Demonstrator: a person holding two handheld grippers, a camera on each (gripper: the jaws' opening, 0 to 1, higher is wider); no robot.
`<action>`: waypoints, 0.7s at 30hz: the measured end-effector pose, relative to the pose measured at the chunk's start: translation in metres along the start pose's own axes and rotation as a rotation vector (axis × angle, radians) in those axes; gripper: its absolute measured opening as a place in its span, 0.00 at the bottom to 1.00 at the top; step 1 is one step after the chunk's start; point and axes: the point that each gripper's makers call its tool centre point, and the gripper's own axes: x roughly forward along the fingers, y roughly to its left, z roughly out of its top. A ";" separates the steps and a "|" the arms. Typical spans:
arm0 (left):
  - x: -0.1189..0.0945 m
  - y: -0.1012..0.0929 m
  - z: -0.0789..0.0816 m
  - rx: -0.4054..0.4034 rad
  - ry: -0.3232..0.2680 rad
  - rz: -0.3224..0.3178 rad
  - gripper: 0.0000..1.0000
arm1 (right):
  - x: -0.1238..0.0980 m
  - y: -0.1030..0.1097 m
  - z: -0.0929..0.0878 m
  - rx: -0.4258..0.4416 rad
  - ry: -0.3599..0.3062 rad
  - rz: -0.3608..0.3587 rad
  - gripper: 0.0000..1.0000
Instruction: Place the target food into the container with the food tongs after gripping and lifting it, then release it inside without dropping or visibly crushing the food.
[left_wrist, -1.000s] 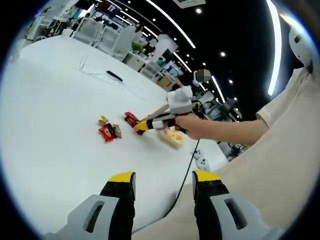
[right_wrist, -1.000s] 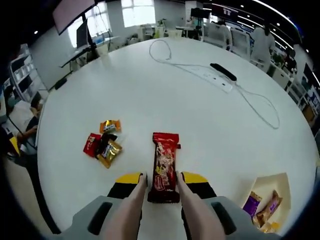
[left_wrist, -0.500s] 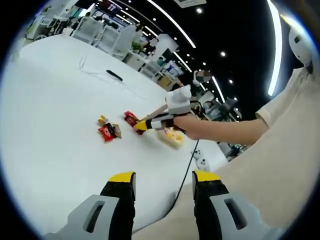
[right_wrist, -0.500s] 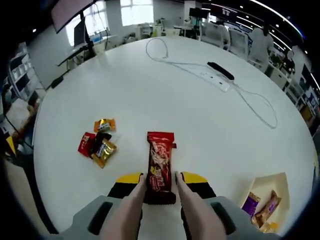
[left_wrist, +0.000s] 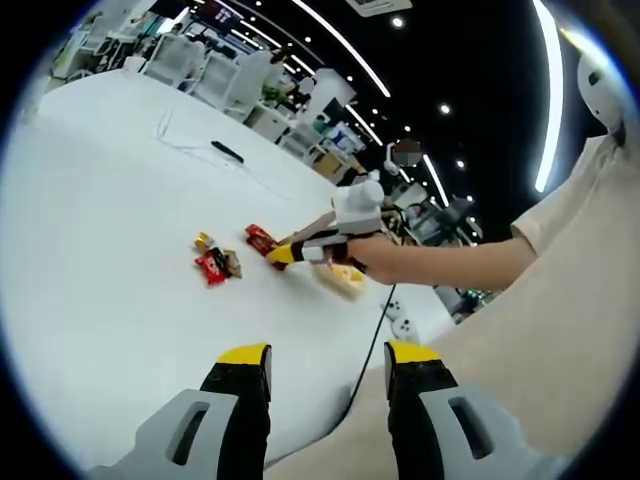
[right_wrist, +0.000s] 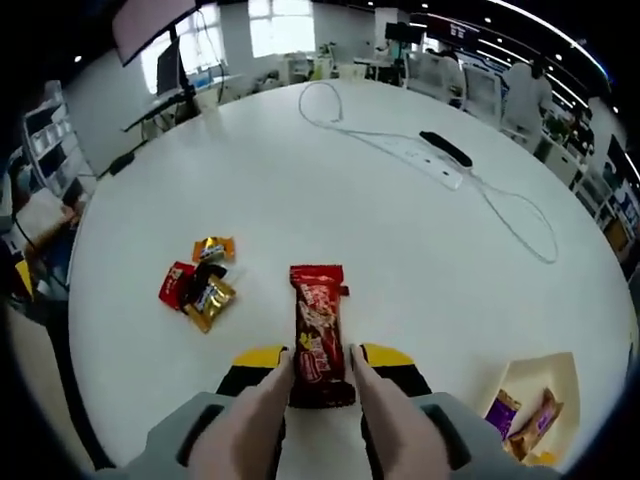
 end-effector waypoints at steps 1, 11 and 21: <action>0.000 0.000 0.000 0.000 -0.001 0.001 0.45 | 0.000 0.000 0.001 0.000 0.001 -0.003 0.27; -0.006 0.002 0.000 -0.002 -0.010 0.009 0.45 | 0.000 0.014 0.006 -0.027 -0.017 0.002 0.21; -0.004 0.001 0.000 0.001 -0.012 0.003 0.45 | -0.012 0.004 0.017 0.181 -0.086 0.043 0.22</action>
